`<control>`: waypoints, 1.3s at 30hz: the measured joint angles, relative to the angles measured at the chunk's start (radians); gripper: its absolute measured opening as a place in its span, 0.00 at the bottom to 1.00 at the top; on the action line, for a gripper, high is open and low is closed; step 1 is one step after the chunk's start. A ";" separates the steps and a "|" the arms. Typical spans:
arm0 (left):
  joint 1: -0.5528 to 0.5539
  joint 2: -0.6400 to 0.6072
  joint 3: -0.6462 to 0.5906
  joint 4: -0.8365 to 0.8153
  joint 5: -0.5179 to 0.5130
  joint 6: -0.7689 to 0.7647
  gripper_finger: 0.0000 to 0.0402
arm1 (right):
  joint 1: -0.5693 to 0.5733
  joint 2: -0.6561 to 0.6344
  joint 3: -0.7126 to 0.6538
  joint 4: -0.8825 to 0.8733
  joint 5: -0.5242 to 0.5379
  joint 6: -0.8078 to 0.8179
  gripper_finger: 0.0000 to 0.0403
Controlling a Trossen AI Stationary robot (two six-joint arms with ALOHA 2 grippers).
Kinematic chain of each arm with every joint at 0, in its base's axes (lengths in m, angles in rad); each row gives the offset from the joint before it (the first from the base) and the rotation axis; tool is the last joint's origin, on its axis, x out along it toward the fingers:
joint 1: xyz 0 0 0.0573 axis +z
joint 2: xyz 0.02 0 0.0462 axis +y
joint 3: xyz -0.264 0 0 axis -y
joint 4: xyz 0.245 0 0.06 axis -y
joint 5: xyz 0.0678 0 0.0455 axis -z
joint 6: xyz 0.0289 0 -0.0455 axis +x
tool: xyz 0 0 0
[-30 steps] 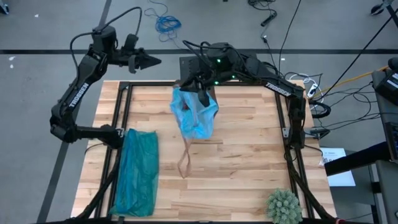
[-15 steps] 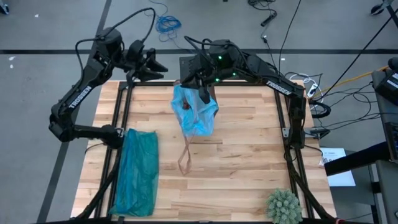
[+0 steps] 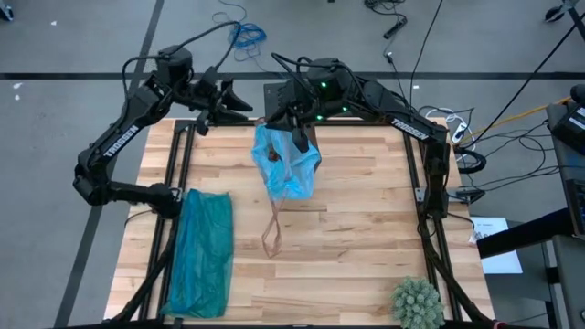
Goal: Place trash/remove bag and relplace
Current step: Close the blue trash bag in the trash bin
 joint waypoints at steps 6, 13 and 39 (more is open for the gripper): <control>-0.046 0.021 0.000 -0.010 -0.034 0.011 0.43 | 0.000 0.000 0.000 0.001 0.000 0.002 0.00; -0.062 0.049 0.000 -0.040 -0.074 0.004 0.38 | 0.000 0.000 0.000 0.002 0.000 0.003 0.00; -0.005 0.052 0.187 -0.053 -0.118 0.029 0.00 | 0.000 0.000 -0.002 0.048 -0.004 0.078 0.05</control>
